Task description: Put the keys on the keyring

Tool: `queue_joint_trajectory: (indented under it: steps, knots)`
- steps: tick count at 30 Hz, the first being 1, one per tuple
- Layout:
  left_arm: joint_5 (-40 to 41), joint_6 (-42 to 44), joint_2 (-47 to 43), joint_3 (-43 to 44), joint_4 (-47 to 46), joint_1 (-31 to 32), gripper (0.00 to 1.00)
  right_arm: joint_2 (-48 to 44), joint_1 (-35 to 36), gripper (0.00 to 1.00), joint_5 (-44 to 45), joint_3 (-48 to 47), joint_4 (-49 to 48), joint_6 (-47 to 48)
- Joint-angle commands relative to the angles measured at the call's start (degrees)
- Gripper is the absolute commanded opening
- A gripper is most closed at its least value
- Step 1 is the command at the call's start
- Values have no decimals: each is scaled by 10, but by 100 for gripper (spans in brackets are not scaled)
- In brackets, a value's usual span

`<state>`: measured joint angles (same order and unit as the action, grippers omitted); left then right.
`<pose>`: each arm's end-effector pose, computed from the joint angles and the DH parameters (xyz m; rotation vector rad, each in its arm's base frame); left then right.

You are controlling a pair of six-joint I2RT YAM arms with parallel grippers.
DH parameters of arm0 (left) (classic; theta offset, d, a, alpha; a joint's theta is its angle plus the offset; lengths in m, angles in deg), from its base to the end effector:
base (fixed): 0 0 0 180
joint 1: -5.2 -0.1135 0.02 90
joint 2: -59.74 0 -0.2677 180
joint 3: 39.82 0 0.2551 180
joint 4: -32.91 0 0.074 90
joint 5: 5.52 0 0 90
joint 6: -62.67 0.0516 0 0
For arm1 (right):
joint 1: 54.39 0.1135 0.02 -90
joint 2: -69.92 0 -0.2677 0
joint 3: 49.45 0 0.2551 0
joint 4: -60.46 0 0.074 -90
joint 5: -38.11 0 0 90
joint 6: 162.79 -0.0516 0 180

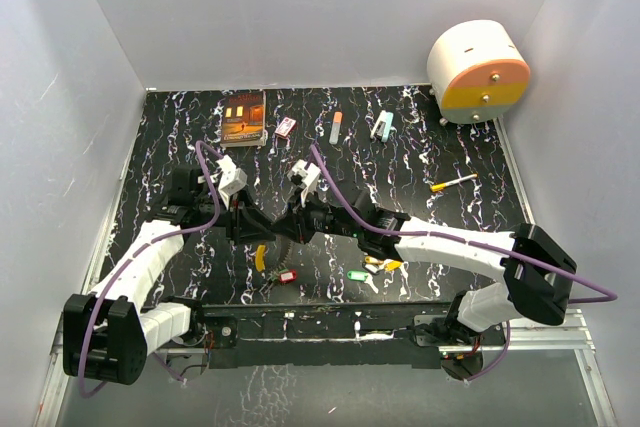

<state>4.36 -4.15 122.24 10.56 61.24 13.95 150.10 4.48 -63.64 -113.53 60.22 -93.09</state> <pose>0.1987 -0.0820 0.2436 1.1440 1.5084 -1.3700 0.1664 0.2958 0.2725 -0.8067 1.8351 1.1206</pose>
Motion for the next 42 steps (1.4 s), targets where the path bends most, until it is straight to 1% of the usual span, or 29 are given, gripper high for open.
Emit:
queue_joint_trajectory:
  steps: [1,7,10,13,17,19,21,23,27,42]
  knots:
    - [-4,24,-3,24,15,3,31,-24,2,8,-7,-35,-52,-8]
    - [-2,39,-5,30,27,3,25,-44,2,8,-6,-22,-49,-12]
    - [-7,50,-5,29,33,3,21,-54,3,8,-4,-13,-49,-16]
    - [-14,76,-5,29,48,3,14,-61,3,8,-2,-8,-51,-21]
    - [-29,109,-3,27,70,2,11,-63,2,7,-8,-7,-59,-28]
    - [-33,117,-2,27,75,3,14,-60,3,8,-12,-8,-62,-30]
    - [-39,121,-2,27,77,3,22,-57,2,8,-14,-8,-64,-32]
    - [-43,125,-1,29,81,3,26,-54,3,8,-16,-6,-66,-34]
    - [-48,139,1,29,91,2,28,-52,4,8,-20,-3,-77,-40]
    - [-60,155,2,41,109,2,28,-34,9,8,-30,0,-86,-49]
